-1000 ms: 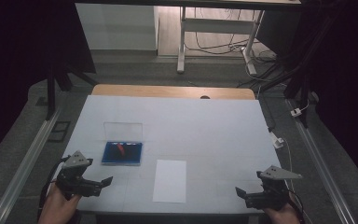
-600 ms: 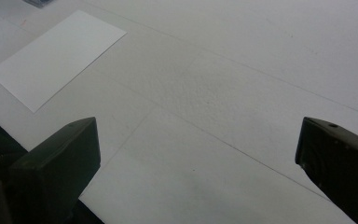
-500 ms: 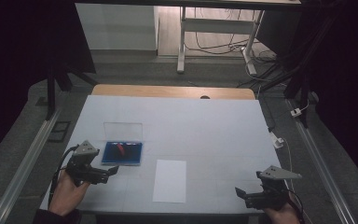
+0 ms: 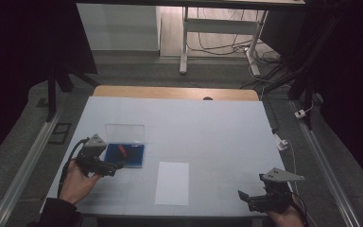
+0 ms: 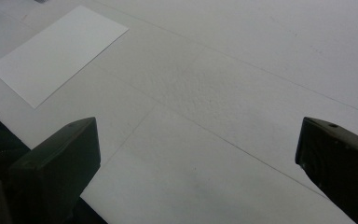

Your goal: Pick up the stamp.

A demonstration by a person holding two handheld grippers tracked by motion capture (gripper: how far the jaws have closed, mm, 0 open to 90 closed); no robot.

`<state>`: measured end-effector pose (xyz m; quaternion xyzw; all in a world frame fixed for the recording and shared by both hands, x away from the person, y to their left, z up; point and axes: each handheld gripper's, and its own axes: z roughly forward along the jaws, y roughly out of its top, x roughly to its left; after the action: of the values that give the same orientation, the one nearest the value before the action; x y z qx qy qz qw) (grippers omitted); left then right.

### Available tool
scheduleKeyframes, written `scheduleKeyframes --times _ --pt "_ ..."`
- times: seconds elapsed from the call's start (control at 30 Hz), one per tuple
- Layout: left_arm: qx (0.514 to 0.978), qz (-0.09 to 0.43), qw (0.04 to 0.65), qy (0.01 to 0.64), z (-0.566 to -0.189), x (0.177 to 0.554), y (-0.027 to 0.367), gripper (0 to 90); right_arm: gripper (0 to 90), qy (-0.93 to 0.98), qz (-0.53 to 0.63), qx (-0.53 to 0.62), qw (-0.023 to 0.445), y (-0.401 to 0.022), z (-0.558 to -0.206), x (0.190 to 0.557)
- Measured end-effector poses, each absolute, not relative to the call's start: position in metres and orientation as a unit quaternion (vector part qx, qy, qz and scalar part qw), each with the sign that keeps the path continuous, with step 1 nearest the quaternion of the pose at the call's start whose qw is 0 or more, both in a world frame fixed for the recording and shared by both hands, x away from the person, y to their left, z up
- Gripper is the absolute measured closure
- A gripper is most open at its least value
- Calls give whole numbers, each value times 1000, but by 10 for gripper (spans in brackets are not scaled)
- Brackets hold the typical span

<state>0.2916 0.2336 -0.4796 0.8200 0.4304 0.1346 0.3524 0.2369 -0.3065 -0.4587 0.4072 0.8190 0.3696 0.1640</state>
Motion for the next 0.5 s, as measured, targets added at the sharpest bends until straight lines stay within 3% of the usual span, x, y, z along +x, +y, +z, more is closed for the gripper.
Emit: scheduleKeyframes --times 0.5 --pt "836 141 337 410 -491 325 232 0 0 823 365 403 164 -306 -459 237"
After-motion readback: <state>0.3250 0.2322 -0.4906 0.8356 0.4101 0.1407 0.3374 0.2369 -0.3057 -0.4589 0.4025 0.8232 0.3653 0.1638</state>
